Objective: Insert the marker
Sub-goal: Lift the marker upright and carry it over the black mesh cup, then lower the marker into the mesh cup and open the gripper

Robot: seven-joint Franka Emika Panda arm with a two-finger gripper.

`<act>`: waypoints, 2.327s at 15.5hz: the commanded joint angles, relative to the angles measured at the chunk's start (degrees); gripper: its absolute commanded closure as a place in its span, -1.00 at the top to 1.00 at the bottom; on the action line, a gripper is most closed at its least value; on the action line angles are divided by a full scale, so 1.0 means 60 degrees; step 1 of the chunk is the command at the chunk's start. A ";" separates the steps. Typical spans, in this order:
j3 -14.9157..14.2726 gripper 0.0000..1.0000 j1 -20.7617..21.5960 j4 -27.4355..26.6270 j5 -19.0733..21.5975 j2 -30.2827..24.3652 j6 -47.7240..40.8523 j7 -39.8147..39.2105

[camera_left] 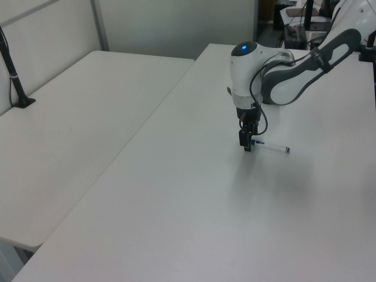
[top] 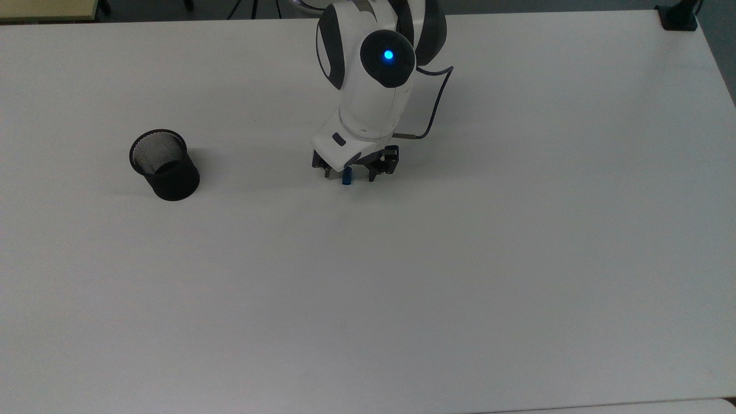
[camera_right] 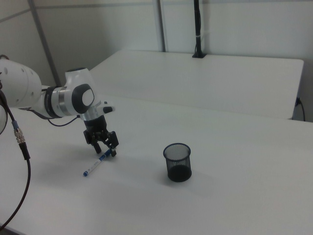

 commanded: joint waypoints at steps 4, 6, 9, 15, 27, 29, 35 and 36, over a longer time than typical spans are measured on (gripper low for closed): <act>0.0011 -1.00 -0.0115 -0.0388 -0.0041 -0.0100 0.0579 0.0582; 0.0011 -1.00 -0.0231 -0.0345 -0.0026 -0.0202 0.0550 0.0582; 0.0011 -1.00 -0.0421 -0.0286 -0.0026 -0.0641 0.0492 0.0524; 0.0011 -1.00 -0.1240 -0.0213 -0.0011 -0.2294 0.0491 0.0465; -0.2037 -1.00 -0.2766 -0.1952 0.0355 -0.3206 0.7075 -0.3120; -0.2273 -1.00 -0.2781 -0.2204 0.0369 -0.3031 0.7770 -0.3329; -0.2303 -1.00 -0.2913 -0.2541 0.0369 -0.2738 0.8165 -0.3344; -0.2289 -1.00 -0.2884 -0.2527 0.0369 -0.2563 0.8356 -0.3286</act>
